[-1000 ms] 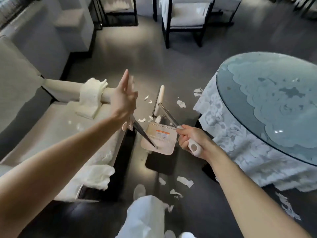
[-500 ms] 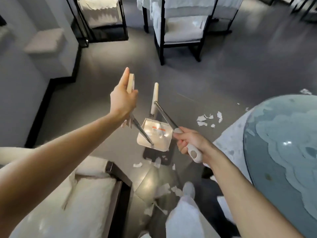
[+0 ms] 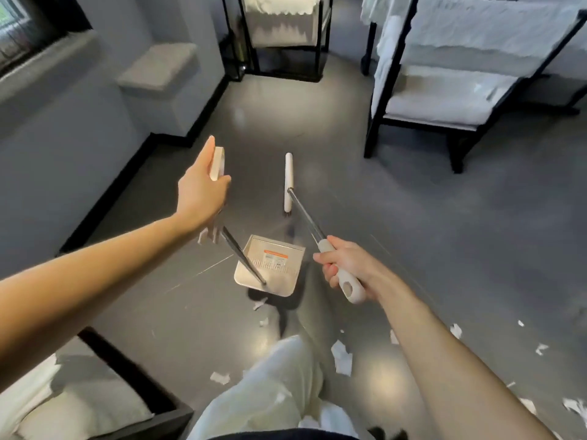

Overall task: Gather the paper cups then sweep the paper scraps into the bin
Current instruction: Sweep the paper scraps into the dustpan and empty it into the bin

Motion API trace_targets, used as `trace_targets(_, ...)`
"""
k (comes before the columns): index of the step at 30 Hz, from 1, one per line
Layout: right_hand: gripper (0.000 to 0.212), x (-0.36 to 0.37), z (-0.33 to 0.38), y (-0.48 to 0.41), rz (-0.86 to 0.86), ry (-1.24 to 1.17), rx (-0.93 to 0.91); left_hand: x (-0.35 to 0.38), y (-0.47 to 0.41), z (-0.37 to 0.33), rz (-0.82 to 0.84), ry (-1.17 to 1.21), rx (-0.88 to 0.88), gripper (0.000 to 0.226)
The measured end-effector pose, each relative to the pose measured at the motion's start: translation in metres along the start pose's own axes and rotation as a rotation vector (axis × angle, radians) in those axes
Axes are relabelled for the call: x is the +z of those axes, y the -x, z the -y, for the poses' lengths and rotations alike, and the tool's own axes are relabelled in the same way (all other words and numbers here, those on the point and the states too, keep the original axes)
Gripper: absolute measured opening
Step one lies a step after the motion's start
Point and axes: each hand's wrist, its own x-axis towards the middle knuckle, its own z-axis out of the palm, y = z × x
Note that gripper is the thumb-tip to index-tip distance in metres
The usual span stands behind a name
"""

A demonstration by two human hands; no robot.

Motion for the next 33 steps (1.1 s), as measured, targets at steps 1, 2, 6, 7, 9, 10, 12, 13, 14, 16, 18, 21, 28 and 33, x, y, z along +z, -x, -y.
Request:
trace_targets(1,0.061,-0.008,0.021,-0.020,0.029,0.008,0.013,0.008,-0.017,-0.002,-0.015,-0.001,-0.032,0.073)
trace_targets(2,0.059,-0.016,0.041,-0.041,0.058,0.013,0.029,0.017,-0.035,-0.003,-0.035,-0.004,-0.060,0.073)
trace_targets(6,0.059,-0.042,0.123,-0.138,0.153,0.096,0.066,0.060,-0.106,-0.003,-0.132,-0.035,-0.165,0.071)
trace_targets(7,0.060,-0.047,0.143,-0.161,0.174,0.138,0.076,0.072,-0.123,-0.004,-0.156,-0.036,-0.198,0.071)
trace_targets(9,0.066,-0.056,0.181,-0.206,0.225,0.216,0.121,0.090,-0.155,-0.009,-0.194,-0.045,-0.258,0.071)
trace_targets(10,0.070,-0.061,0.200,-0.225,0.255,0.246,0.146,0.097,-0.169,-0.013,-0.222,-0.046,-0.286,0.070)
trace_targets(12,0.071,-0.070,0.234,-0.258,0.312,0.323,0.181,0.108,-0.192,-0.025,-0.286,-0.059,-0.357,0.069)
trace_targets(13,0.072,-0.074,0.250,-0.272,0.336,0.360,0.195,0.112,-0.201,-0.032,-0.316,-0.058,-0.392,0.069)
trace_targets(14,0.073,-0.078,0.264,-0.284,0.366,0.397,0.208,0.116,-0.208,-0.039,-0.350,-0.053,-0.428,0.069)
trace_targets(16,0.067,-0.088,0.287,-0.308,0.441,0.446,0.240,0.124,-0.216,-0.054,-0.424,-0.045,-0.509,0.069)
trace_targets(18,0.040,-0.098,0.305,-0.330,0.526,0.520,0.276,0.137,-0.216,-0.068,-0.499,-0.034,-0.583,0.069)
trace_targets(21,0.027,-0.116,0.317,-0.357,0.641,0.676,0.329,0.173,-0.194,-0.091,-0.679,-0.026,-0.687,0.068)
trace_targets(28,0.033,-0.177,0.331,-0.371,0.863,0.915,0.483,0.285,-0.095,-0.170,-1.164,0.039,-0.931,0.066)
trace_targets(33,0.021,-0.211,0.326,-0.353,0.946,1.065,0.588,0.360,-0.033,-0.229,-1.340,0.127,-1.068,0.066)
